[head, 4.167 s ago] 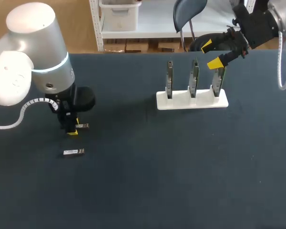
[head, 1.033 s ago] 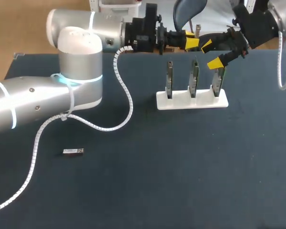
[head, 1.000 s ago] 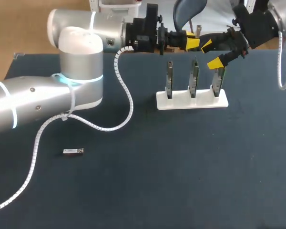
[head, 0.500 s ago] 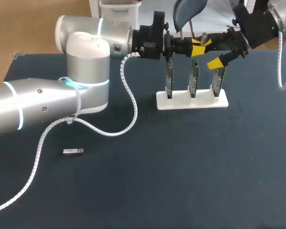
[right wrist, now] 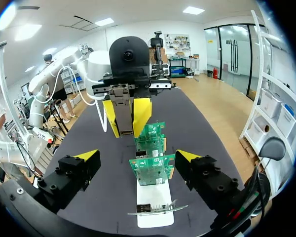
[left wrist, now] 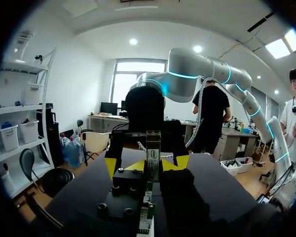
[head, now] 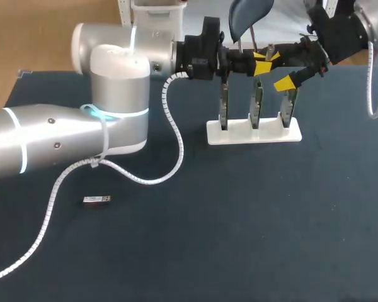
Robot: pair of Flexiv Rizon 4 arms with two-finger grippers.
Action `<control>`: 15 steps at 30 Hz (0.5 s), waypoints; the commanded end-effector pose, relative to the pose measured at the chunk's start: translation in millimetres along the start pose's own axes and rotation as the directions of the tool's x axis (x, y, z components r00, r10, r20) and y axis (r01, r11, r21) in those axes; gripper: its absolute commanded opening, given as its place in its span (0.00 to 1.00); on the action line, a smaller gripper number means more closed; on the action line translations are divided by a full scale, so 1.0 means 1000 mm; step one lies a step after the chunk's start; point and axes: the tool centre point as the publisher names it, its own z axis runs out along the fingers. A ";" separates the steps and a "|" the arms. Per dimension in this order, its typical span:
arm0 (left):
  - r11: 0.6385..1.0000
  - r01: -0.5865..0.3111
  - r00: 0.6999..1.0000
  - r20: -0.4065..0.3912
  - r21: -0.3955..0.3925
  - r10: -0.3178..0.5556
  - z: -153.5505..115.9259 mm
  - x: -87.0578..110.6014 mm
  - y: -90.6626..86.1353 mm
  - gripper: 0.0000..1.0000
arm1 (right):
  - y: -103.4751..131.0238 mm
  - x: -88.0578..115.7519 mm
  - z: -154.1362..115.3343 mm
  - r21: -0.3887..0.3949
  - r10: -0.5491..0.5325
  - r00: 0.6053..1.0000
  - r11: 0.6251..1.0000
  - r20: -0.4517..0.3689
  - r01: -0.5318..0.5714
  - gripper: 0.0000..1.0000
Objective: Pick up the optical module with the left hand, and insert it into the network port with the right hand.
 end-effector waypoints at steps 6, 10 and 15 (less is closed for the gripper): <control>0.999 0.001 1.000 0.007 -0.039 0.000 -0.005 0.003 -0.006 0.00 | -0.001 0.000 0.000 -0.002 0.000 1.000 1.000 0.000 0.000 1.00; 1.000 0.004 1.000 0.012 -0.026 -0.004 -0.004 0.003 -0.006 0.00 | -0.001 0.000 0.000 -0.002 0.000 1.000 1.000 0.000 0.000 1.00; 1.000 0.008 1.000 0.008 -0.019 -0.008 -0.004 0.004 -0.004 0.00 | -0.001 0.000 0.000 -0.002 0.000 1.000 1.000 0.000 0.000 1.00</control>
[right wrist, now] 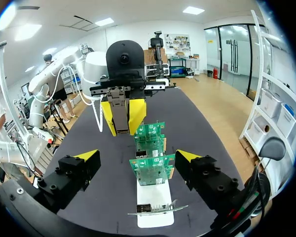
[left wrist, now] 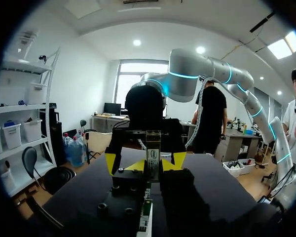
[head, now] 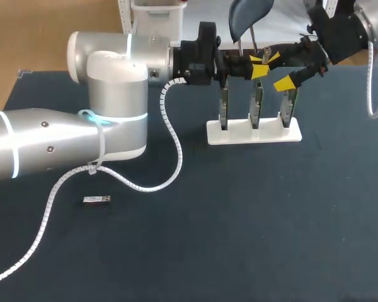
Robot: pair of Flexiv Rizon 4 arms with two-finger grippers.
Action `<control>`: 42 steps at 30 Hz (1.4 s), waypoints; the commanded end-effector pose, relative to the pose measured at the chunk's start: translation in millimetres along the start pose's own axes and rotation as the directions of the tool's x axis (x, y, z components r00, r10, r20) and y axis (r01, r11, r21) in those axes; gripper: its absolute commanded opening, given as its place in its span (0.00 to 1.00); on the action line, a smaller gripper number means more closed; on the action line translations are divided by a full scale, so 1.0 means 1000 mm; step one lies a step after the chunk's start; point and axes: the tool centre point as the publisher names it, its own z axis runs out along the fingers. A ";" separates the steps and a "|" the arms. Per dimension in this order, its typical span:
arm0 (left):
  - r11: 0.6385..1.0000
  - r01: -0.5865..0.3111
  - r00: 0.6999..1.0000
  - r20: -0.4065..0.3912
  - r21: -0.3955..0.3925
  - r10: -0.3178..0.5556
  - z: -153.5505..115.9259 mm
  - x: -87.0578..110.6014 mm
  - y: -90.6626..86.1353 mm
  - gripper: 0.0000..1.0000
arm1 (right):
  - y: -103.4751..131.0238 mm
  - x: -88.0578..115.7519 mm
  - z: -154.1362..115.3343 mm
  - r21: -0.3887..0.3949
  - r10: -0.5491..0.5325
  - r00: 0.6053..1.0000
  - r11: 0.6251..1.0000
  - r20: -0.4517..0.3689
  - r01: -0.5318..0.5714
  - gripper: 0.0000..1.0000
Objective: Pick up the optical module with the left hand, and insert it into the network port with the right hand.
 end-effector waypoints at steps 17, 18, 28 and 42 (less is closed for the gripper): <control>1.000 0.013 1.000 -0.006 -0.003 -0.013 0.001 0.003 0.007 0.00 | -0.001 0.000 0.000 -0.002 0.000 1.000 1.000 0.000 0.000 1.00; 1.000 0.013 1.000 -0.006 -0.002 -0.013 0.002 0.004 0.007 0.00 | -0.001 0.000 0.000 -0.002 0.000 1.000 1.000 0.000 0.000 1.00; 0.999 0.037 0.999 0.003 0.004 -0.037 0.002 0.004 0.008 0.00 | -0.001 0.000 0.000 -0.002 0.000 1.000 1.000 0.000 0.000 1.00; 0.998 0.058 0.998 0.004 0.014 -0.058 0.001 0.006 0.009 0.00 | -0.001 0.000 0.000 -0.002 0.000 1.000 1.000 0.000 0.000 1.00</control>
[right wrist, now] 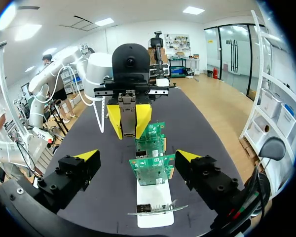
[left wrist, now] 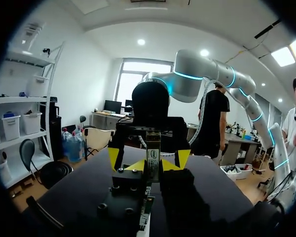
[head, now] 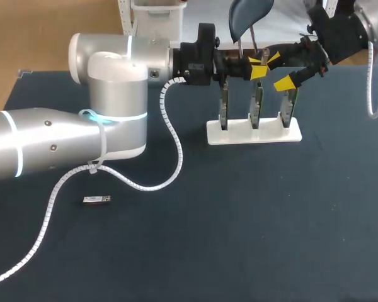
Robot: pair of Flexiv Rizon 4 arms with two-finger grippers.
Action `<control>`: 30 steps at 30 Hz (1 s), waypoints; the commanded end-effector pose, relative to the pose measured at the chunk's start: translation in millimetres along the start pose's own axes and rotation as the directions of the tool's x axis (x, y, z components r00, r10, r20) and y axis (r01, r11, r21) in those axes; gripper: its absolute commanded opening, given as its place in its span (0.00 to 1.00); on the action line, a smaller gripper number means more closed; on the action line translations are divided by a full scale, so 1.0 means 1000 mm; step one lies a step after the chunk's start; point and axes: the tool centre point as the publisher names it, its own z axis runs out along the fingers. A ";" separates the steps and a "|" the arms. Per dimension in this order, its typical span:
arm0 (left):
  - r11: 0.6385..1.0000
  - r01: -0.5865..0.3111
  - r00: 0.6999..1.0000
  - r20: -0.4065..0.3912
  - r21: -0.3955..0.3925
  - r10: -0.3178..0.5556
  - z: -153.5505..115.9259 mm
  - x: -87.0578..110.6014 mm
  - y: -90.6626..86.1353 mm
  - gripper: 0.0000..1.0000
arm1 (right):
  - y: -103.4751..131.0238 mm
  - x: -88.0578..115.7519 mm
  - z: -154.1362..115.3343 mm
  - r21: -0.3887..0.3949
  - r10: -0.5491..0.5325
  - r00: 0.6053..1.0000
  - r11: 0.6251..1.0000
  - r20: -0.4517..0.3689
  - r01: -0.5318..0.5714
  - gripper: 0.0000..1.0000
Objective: Pick up the optical module with the left hand, and insert it into the network port with the right hand.
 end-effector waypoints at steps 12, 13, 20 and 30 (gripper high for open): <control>1.000 0.007 1.000 -0.012 0.021 -0.007 0.003 0.003 0.002 0.00 | -0.001 0.000 0.000 -0.002 0.000 1.000 1.000 0.000 0.000 1.00; 1.000 0.007 1.000 -0.011 0.021 -0.007 0.003 0.003 0.001 0.00 | -0.001 0.000 0.000 -0.002 0.000 1.000 1.000 0.000 0.000 1.00; 1.000 0.007 1.000 -0.012 0.020 -0.007 0.004 0.004 0.002 0.00 | -0.001 0.000 0.000 -0.002 0.000 1.000 1.000 0.000 0.000 1.00; 1.000 0.012 1.000 -0.011 0.013 -0.012 0.005 0.008 0.004 0.00 | -0.001 0.000 0.000 -0.002 0.000 1.000 1.000 0.000 0.000 1.00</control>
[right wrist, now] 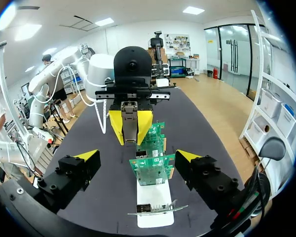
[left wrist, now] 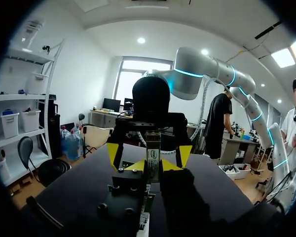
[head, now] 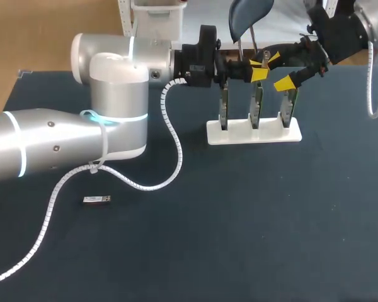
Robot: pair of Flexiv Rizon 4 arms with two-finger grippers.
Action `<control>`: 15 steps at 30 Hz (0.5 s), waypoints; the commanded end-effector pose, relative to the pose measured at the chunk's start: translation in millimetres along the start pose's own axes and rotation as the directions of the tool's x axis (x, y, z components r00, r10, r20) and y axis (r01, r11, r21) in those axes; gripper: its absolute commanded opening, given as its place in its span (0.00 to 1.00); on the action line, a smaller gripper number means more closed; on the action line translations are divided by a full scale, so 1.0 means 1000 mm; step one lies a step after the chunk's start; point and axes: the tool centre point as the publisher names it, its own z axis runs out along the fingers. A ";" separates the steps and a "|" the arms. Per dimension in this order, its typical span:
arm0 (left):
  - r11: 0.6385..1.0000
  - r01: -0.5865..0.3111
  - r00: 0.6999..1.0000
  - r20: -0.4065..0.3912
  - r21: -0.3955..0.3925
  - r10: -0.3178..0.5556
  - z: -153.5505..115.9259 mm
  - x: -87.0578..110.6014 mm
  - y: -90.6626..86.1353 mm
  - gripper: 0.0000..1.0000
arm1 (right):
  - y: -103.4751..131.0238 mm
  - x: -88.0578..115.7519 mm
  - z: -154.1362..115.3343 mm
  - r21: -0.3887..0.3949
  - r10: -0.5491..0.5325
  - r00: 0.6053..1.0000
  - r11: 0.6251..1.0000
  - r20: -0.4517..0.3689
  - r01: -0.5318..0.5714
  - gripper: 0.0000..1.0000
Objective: Pick up the optical module with the left hand, and insert it into the network port with the right hand.
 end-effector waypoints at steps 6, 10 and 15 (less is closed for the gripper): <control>1.000 -0.002 1.000 0.000 0.008 0.002 0.002 0.000 0.002 0.00 | -0.001 0.000 0.000 -0.002 0.000 1.000 1.000 0.000 0.000 1.00; 1.000 0.000 1.000 -0.002 0.007 0.000 0.001 0.000 0.002 0.00 | -0.001 0.000 0.000 -0.002 0.000 1.000 1.000 0.000 0.000 1.00; 1.000 -0.009 1.000 -0.008 0.003 0.009 0.001 0.000 0.003 0.00 | -0.001 0.000 0.000 -0.002 0.000 1.000 1.000 0.000 0.000 1.00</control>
